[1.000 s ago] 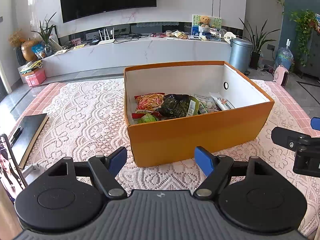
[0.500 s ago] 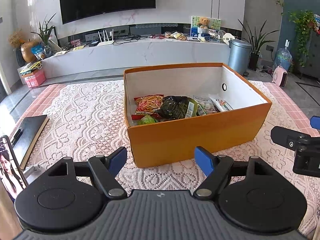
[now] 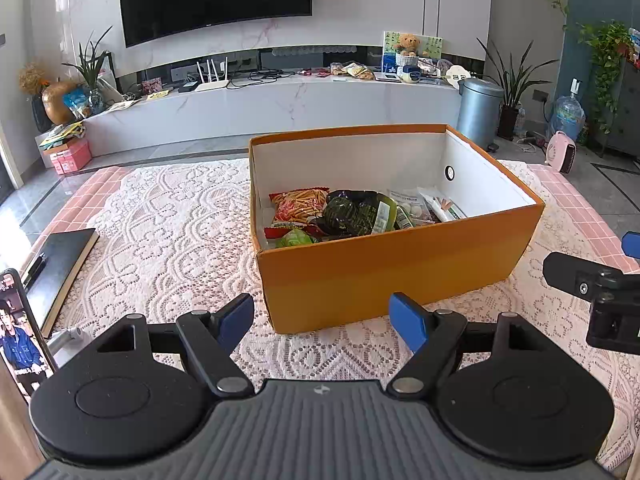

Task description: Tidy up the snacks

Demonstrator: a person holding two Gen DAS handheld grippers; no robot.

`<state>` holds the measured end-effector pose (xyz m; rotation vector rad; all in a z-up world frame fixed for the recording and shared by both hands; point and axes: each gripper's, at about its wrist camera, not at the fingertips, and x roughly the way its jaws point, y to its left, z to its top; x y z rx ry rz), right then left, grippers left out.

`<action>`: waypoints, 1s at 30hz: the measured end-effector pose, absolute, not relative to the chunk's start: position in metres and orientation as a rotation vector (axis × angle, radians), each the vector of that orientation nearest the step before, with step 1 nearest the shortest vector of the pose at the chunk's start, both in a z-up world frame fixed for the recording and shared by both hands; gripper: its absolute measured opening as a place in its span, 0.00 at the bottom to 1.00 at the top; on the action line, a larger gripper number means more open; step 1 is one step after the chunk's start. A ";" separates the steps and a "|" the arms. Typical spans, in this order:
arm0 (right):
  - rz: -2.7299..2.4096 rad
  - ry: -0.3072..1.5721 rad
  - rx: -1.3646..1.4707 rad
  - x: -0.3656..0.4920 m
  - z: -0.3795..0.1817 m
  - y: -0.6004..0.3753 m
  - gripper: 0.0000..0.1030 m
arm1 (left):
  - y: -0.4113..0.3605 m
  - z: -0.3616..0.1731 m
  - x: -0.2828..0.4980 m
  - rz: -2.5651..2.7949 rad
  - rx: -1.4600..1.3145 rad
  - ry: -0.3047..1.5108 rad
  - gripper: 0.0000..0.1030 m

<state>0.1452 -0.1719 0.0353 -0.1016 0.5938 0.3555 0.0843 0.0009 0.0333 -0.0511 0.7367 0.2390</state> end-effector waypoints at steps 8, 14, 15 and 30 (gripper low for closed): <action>0.349 0.596 -0.098 0.145 0.034 -0.173 0.96 | 0.001 0.034 0.083 0.241 -0.053 0.738 0.88; 0.350 0.595 -0.101 0.145 0.033 -0.174 0.96 | 0.002 0.032 0.083 0.242 -0.054 0.738 0.88; 0.350 0.595 -0.102 0.145 0.033 -0.174 0.96 | 0.002 0.033 0.083 0.241 -0.054 0.738 0.88; 0.352 0.599 -0.108 0.143 0.033 -0.172 0.96 | 0.003 0.031 0.081 0.242 -0.063 0.739 0.88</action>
